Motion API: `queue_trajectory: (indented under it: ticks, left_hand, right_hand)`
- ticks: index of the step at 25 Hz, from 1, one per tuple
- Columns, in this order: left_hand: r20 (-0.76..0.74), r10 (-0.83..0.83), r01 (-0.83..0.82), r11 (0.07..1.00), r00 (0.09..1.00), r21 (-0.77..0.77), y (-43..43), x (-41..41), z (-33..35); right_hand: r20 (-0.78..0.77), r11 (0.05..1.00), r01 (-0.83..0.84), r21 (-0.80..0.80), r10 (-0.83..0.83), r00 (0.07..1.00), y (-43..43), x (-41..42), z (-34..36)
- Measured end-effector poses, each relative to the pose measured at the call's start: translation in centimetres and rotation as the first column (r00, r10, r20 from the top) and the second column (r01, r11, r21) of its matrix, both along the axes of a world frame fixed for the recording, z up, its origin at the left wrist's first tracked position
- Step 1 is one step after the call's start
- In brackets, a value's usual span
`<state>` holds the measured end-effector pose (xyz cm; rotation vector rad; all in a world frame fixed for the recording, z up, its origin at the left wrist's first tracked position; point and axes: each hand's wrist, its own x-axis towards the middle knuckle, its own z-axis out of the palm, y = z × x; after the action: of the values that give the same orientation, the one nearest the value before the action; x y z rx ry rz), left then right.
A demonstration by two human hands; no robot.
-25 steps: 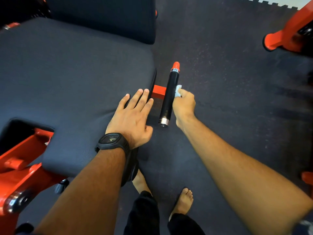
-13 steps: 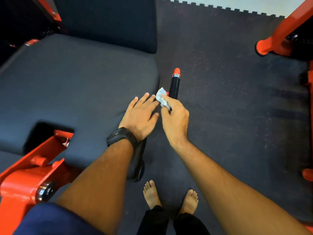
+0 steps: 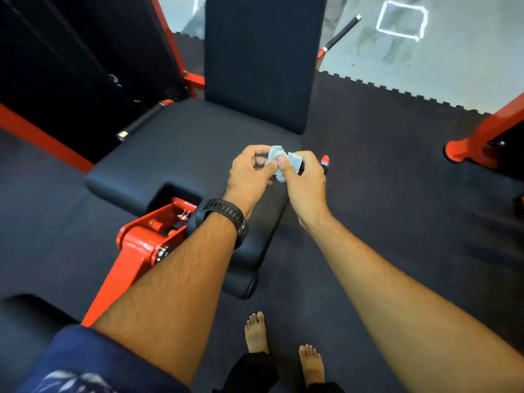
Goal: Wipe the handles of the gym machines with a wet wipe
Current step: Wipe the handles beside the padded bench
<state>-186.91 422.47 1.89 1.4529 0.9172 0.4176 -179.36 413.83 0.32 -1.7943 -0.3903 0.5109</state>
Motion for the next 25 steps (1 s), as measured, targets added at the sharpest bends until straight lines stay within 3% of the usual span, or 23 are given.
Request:
queue_trajectory:
  ticks: [8,13,19,25]
  left_hand:
    - [0.087,0.346,-0.355,0.928,0.934,0.112,-3.0,-11.1,9.2]
    - [0.13,0.506,-0.522,0.832,0.853,0.186,-4.9,-20.7,13.8]
    - [0.153,0.542,-0.563,0.783,0.826,0.266,-5.2,-31.6,17.4]
    - [0.187,0.57,-0.598,0.735,0.8,0.319,-4.9,-44.5,19.6]
  right_hand:
    - [-0.009,0.906,-0.376,0.192,0.385,0.923,0.1,-8.8,9.3]
    - [-0.035,0.831,-0.485,0.271,0.512,0.858,-0.4,-16.9,13.5]
    - [-0.034,0.693,-0.61,0.383,0.671,0.741,0.4,-26.9,17.6]
    - [0.092,0.7,-0.615,0.363,0.63,0.771,1.1,-39.9,19.7]
